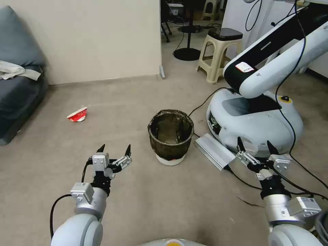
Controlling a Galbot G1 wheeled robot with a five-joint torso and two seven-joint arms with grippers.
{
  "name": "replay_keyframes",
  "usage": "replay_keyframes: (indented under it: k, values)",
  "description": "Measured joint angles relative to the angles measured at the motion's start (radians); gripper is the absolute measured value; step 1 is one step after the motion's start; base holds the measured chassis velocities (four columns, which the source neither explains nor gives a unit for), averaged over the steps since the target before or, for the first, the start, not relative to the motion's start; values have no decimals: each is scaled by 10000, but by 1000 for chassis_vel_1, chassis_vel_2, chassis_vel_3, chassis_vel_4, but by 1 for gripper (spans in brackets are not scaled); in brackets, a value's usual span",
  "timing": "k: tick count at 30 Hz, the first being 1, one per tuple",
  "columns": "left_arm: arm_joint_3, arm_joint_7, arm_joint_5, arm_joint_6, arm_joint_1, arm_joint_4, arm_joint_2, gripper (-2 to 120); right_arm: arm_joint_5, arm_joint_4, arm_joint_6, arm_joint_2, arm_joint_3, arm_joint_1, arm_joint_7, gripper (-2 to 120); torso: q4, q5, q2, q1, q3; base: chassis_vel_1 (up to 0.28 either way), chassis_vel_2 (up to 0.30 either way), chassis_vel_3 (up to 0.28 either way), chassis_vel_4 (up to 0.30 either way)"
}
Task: Pick up the trash can from the floor.
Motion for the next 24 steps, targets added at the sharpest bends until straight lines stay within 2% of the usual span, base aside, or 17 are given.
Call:
replay_keyframes:
  k: [16,24]
  values:
    - [1,4,-24,-5,-18,28,19,100,-20,9,0,-2,8,-9,7,100,2,0,0,1,0,-116,123,111,-110]
    - [22,2,-52,-10,-106,97,101,100,-58,-149,476,-4,-19,13,-151,100,1,-1,0,1,0,-84,67,84,-69]
